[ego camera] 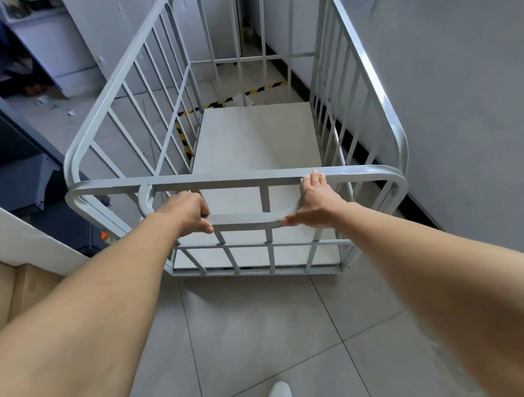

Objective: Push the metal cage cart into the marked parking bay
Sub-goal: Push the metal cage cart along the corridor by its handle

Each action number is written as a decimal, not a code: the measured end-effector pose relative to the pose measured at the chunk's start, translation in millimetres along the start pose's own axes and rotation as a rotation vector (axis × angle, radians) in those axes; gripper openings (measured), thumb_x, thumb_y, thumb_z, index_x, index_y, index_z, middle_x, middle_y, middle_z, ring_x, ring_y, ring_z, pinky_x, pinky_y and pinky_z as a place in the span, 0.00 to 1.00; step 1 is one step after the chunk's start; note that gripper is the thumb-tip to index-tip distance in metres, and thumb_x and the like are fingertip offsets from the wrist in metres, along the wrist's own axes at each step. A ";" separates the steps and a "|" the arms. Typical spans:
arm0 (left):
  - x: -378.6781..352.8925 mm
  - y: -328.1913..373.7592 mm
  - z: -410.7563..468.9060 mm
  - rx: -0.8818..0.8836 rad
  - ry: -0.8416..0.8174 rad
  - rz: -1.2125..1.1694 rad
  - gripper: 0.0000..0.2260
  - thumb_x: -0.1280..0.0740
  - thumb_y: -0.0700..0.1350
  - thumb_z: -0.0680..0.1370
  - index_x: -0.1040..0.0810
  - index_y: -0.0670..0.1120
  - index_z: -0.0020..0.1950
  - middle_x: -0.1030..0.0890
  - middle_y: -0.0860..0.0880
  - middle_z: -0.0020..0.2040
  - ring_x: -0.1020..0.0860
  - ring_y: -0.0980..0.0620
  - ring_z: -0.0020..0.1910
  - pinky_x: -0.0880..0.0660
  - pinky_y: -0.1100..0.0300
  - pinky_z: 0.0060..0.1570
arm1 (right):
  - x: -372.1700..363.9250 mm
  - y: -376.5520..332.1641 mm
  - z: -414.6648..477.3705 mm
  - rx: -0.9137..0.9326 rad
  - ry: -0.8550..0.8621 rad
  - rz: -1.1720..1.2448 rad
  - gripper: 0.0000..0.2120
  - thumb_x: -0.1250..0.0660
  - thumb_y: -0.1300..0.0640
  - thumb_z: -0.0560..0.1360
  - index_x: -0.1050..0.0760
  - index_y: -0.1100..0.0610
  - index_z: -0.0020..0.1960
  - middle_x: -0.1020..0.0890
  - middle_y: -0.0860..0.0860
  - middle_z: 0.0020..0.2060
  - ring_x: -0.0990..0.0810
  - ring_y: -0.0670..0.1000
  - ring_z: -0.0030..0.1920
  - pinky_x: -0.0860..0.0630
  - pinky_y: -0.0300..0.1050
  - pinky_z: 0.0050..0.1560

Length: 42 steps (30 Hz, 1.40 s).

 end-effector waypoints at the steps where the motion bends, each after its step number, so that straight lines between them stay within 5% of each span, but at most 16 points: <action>1: -3.5 1.7 -7.6 -0.002 -0.004 0.004 0.11 0.24 0.50 0.71 0.26 0.50 0.39 0.23 0.49 0.43 0.21 0.44 0.55 0.26 0.55 0.52 | -3.3 1.2 -7.8 0.004 0.002 0.001 0.59 0.29 0.35 0.67 0.61 0.65 0.78 0.60 0.61 0.78 0.61 0.59 0.78 0.56 0.53 0.79; 10: -42.6 58.4 -70.6 0.014 0.009 -0.050 0.11 0.26 0.50 0.72 0.16 0.42 0.44 0.17 0.42 0.44 0.23 0.44 0.45 0.30 0.59 0.41 | -13.4 55.5 -69.9 0.029 -0.011 -0.021 0.60 0.29 0.36 0.67 0.62 0.65 0.78 0.60 0.61 0.78 0.62 0.58 0.78 0.58 0.51 0.78; 15: -56.7 118.0 -89.7 -0.005 -0.006 -0.007 0.19 0.26 0.52 0.72 0.28 0.43 0.28 0.28 0.48 0.31 0.27 0.45 0.39 0.34 0.60 0.38 | -3.4 110.1 -86.7 0.046 -0.029 -0.071 0.59 0.29 0.35 0.66 0.57 0.66 0.78 0.57 0.61 0.78 0.59 0.59 0.79 0.55 0.52 0.78; 18: -57.1 155.2 -90.4 -0.041 -0.009 0.012 0.18 0.27 0.53 0.72 0.27 0.45 0.30 0.29 0.48 0.31 0.28 0.45 0.41 0.37 0.60 0.35 | 10.9 143.5 -87.7 0.047 -0.034 -0.101 0.57 0.28 0.37 0.67 0.55 0.65 0.78 0.54 0.61 0.78 0.56 0.59 0.79 0.54 0.52 0.79; 34: -31.9 285.4 -18.3 -0.095 -0.070 -0.004 0.22 0.27 0.56 0.72 0.30 0.44 0.27 0.31 0.48 0.29 0.30 0.46 0.37 0.37 0.60 0.31 | 90.5 257.1 -34.0 0.038 -0.104 -0.037 0.53 0.27 0.46 0.71 0.61 0.58 0.79 0.63 0.52 0.78 0.59 0.51 0.79 0.58 0.47 0.77; 42: -13.1 297.7 25.1 -0.011 -0.012 -0.030 0.17 0.27 0.56 0.72 0.20 0.42 0.37 0.25 0.45 0.34 0.27 0.44 0.40 0.35 0.60 0.35 | 119.3 267.5 13.4 0.098 -0.100 -0.013 0.54 0.27 0.45 0.71 0.62 0.60 0.79 0.63 0.53 0.78 0.60 0.51 0.79 0.56 0.44 0.77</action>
Point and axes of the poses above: each hand's wrist, its own z-axis towards the middle knuckle, its own x-axis out of the back of the hand, y = z × x, the point moved 5 cm from there along z, towards the middle knuckle
